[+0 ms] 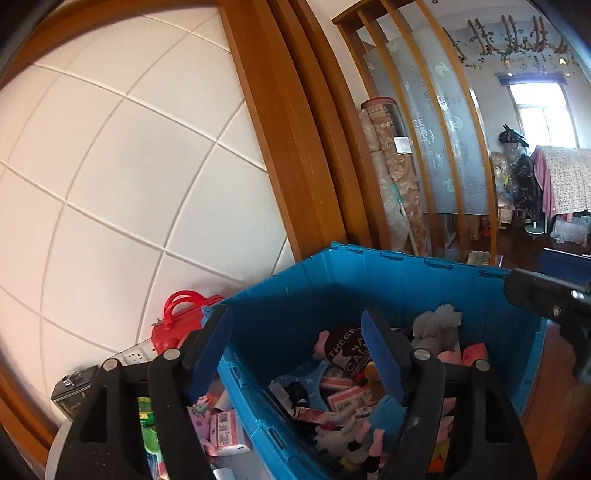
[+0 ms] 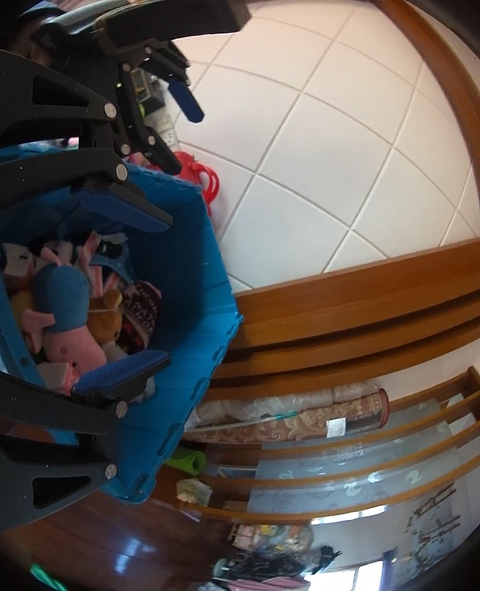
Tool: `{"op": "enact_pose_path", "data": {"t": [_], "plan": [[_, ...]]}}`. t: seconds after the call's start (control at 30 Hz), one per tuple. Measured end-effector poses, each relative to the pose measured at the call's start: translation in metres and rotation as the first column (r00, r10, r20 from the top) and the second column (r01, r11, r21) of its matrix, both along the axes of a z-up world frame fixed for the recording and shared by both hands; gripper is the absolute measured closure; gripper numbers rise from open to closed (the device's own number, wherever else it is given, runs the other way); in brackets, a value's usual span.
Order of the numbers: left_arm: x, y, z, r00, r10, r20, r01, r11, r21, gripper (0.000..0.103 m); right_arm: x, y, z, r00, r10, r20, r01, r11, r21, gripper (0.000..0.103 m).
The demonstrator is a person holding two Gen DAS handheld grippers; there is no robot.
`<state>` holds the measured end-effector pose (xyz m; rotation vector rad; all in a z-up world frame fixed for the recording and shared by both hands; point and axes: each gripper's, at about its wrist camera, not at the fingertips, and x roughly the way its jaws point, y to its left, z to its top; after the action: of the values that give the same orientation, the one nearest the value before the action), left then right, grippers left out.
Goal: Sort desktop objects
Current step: 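Carry the tube and pill bottle to the blue bin and release them, then return both tools over the table and grasp the white medicine box with the left tool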
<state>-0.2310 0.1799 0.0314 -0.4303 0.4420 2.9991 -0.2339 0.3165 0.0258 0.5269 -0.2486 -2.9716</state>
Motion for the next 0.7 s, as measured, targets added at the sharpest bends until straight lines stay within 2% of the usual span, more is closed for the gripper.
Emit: {"op": "enact_pose_path", "data": {"t": [0.07,0.23,0.3,0.6,0.7], "plan": [[0.010,-0.006,-0.005,1.000,0.017,0.002,-0.017,1.000,0.009,0.031,0.008,-0.005,-0.007,1.000,0.012,-0.009,-0.012,1.000,0.028,0.031],[0.023,-0.025,-0.012,0.997,0.072,0.008,-0.072,0.996,0.050,0.031,0.024,-0.012,-0.020,0.998,0.066,0.000,-0.066,0.997,0.029,0.025],[0.027,-0.035,-0.014,0.995,0.104,-0.002,-0.104,0.992,0.066,0.031,0.029,-0.016,-0.022,0.996,0.088,0.001,-0.088,0.996,0.030,0.019],[0.039,-0.089,-0.024,0.986,0.163,0.032,-0.166,0.977,0.134,0.031,0.037,-0.048,-0.026,0.990,0.140,0.003,-0.140,0.990,0.027,0.019],[0.048,-0.113,-0.032,0.983,0.182,0.031,-0.184,0.975,0.122,0.031,0.041,-0.070,-0.024,0.987,0.162,-0.009,-0.161,0.987,0.026,0.018]]}}
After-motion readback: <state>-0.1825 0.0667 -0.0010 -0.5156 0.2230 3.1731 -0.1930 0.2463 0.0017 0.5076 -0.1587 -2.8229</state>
